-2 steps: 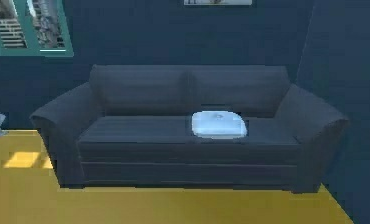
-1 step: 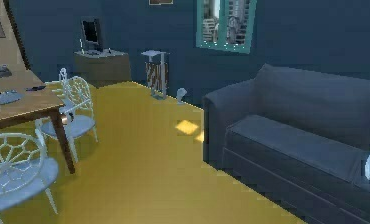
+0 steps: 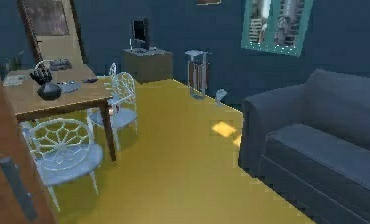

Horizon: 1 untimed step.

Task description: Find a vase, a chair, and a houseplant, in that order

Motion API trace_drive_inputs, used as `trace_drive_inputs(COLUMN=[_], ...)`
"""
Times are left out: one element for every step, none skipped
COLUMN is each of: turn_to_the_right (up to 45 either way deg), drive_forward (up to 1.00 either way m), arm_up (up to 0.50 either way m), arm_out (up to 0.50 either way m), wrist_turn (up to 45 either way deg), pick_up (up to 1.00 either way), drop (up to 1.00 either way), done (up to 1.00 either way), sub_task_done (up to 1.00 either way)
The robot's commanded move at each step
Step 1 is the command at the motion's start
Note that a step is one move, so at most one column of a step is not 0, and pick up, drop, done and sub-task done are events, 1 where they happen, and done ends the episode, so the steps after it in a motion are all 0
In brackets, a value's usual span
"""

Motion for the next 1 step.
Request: trace_drive_inputs(turn_to_the_right=[0.0], drive_forward=[1.00], arm_up=[0.00], arm_out=[0.00], wrist_turn=[0.0], pick_up=[0.00], drop=[0.00], done=[0.00], sub_task_done=[0.00])
